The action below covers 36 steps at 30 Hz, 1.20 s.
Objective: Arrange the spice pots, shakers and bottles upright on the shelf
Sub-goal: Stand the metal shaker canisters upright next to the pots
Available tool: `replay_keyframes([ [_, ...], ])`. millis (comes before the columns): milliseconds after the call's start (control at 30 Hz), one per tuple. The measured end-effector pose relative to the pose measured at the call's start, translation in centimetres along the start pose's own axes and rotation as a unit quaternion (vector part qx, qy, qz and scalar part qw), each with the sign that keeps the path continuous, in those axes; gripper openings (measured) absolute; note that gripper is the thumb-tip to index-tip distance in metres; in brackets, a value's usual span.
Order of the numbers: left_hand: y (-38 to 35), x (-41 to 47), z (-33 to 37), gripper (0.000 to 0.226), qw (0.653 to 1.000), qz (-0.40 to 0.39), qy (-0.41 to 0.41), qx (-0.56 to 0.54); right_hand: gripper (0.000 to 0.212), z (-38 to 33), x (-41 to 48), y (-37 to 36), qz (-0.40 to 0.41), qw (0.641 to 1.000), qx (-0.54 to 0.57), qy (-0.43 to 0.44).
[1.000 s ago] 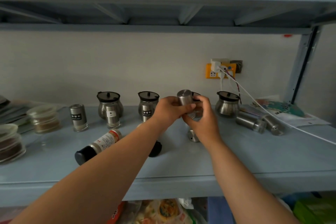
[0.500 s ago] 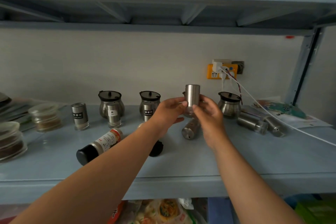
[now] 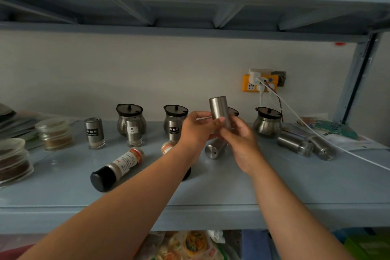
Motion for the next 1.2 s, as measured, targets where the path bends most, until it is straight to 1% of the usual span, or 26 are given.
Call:
replay_keyframes([
  [33,0.0,-0.1,-0.1,0.037,1.000,0.005,-0.001,0.008,0.055,0.0,0.0,-0.1,-0.004,1.000,0.004,-0.001],
  [67,0.1,-0.1,-0.1,0.036,1.000,0.008,-0.003,0.015,0.057,0.0,0.0,-0.1,-0.003,1.000,0.015,0.001],
  [100,0.1,-0.1,-0.1,0.035,1.000,0.008,-0.004,0.017,0.052,0.0,0.0,0.1,0.003,1.000,0.030,0.005],
  [200,0.1,-0.2,-0.1,0.037,1.000,-0.009,-0.007,0.015,0.029,-0.1,0.1,0.4,0.027,0.996,0.079,0.016],
  [300,-0.2,-0.3,0.1,0.030,0.999,-0.037,-0.014,0.021,0.016,-0.2,0.2,0.3,0.023,0.994,0.102,0.014],
  [333,-0.3,-0.3,0.2,0.028,0.999,-0.042,-0.017,0.022,0.016,-0.3,0.3,0.3,0.021,0.993,0.118,0.015],
  [467,-0.2,-0.3,0.5,0.029,0.998,-0.035,-0.025,0.036,0.031,-0.4,0.5,0.1,-0.003,0.990,0.140,0.005],
  [600,0.0,-0.3,0.6,0.035,0.998,-0.022,-0.030,0.041,0.031,-0.4,0.3,-0.4,-0.028,0.986,0.163,-0.003],
  [733,0.1,-0.3,0.6,0.035,0.999,-0.021,-0.031,0.037,0.029,-0.5,0.1,-0.6,-0.041,0.989,0.139,-0.004],
  [867,0.1,-0.5,0.7,0.039,0.997,-0.016,-0.039,0.062,0.039,0.1,0.0,-0.6,-0.033,0.996,0.076,-0.012],
  [1033,0.5,-0.2,0.8,0.041,0.991,0.000,-0.059,0.119,0.032,0.2,0.0,-0.3,-0.005,0.998,0.063,-0.009],
  [1200,0.7,-0.1,1.1,0.040,0.978,0.021,-0.069,0.194,0.025,0.1,0.1,0.0,0.013,1.000,0.018,0.010],
])
Point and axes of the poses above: each hand's wrist, its own x-axis towards the middle knuckle, its own y-axis out of the back of the hand, z = x × y, the point moved 8 cm from there along x, towards the middle knuckle, and after that the axes turned 10 degrees about -z, right-handed, at the moved point
